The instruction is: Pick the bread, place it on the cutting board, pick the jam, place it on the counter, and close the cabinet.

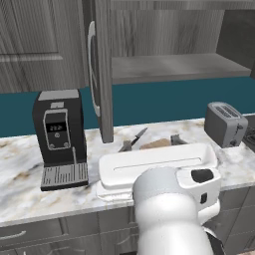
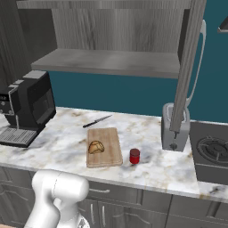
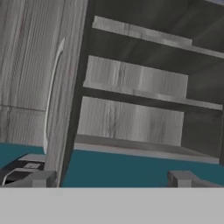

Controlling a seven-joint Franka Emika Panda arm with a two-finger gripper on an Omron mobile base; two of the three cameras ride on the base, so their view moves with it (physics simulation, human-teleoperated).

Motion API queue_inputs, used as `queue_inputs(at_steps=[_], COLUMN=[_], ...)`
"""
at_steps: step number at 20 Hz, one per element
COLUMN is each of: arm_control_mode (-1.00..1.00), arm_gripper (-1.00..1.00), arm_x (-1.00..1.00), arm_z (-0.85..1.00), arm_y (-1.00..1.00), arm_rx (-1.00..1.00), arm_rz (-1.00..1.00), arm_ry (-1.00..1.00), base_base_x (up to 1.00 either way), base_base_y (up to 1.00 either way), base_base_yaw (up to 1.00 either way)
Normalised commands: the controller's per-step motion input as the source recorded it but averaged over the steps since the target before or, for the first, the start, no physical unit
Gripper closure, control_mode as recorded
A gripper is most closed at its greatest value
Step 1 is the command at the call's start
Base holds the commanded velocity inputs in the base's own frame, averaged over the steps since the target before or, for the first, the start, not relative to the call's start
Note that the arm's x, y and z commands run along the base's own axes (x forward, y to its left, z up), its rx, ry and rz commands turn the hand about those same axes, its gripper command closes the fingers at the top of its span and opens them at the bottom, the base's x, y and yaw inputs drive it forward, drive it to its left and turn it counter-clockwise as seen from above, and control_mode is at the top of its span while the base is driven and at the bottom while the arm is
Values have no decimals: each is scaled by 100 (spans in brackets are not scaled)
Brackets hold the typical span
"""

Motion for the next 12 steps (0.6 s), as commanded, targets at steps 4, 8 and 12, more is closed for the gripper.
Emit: queue_inputs(at_steps=[4,8,12], arm_control_mode=[-100,-100,-100], arm_gripper=[-100,-100,-100], arm_x=[4,0,3], arm_z=[0,0,0], arm_y=[32,27,25], arm_rx=[-2,-2,-2], arm_rz=[0,-4,-8], arm_ry=[-3,-3,-3], base_base_x=[0,0,0], base_base_y=[0,0,0], base_base_yaw=[0,0,0])
